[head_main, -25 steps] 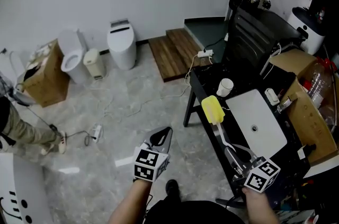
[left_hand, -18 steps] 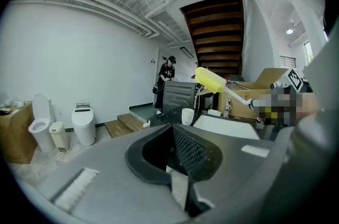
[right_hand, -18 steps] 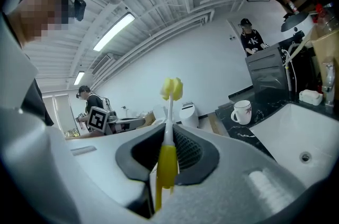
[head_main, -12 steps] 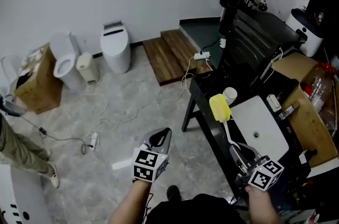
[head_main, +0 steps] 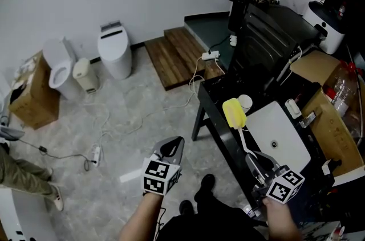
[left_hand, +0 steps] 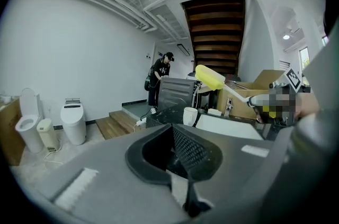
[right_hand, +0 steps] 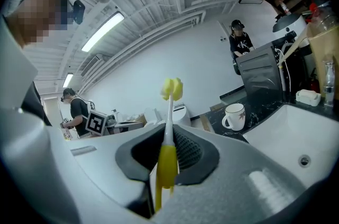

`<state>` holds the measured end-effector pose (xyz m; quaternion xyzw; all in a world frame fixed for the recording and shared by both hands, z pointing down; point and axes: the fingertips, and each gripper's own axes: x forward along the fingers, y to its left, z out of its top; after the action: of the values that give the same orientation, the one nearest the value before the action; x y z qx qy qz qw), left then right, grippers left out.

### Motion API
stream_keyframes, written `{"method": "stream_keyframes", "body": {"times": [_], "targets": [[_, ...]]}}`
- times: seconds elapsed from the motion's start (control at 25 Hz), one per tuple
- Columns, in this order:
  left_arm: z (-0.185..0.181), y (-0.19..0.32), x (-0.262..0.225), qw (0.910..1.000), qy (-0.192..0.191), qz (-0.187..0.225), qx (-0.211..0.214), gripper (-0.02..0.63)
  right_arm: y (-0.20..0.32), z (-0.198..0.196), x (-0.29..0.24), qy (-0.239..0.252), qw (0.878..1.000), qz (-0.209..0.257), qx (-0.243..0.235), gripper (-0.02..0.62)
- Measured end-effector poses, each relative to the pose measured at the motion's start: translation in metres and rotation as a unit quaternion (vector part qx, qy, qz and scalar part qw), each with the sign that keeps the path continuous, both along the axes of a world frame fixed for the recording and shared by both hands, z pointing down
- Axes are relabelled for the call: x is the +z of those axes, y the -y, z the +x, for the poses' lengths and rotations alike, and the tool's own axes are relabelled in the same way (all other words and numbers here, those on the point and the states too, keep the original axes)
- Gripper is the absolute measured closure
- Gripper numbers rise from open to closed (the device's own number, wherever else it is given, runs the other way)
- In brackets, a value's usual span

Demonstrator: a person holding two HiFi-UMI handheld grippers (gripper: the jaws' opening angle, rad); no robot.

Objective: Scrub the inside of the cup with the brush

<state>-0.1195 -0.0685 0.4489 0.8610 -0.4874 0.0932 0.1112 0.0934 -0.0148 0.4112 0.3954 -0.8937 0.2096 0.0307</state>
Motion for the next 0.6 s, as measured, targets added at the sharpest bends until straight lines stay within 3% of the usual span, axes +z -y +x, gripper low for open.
{"method": "stream_keyframes", "body": {"times": [0.6], "targets": [[0.060,0.126,-0.004,0.9981,0.041,-0.022,0.042,0.586,0.139,0.050,0.006,0.046,0.999,-0.005,0.025,0.552]]}}
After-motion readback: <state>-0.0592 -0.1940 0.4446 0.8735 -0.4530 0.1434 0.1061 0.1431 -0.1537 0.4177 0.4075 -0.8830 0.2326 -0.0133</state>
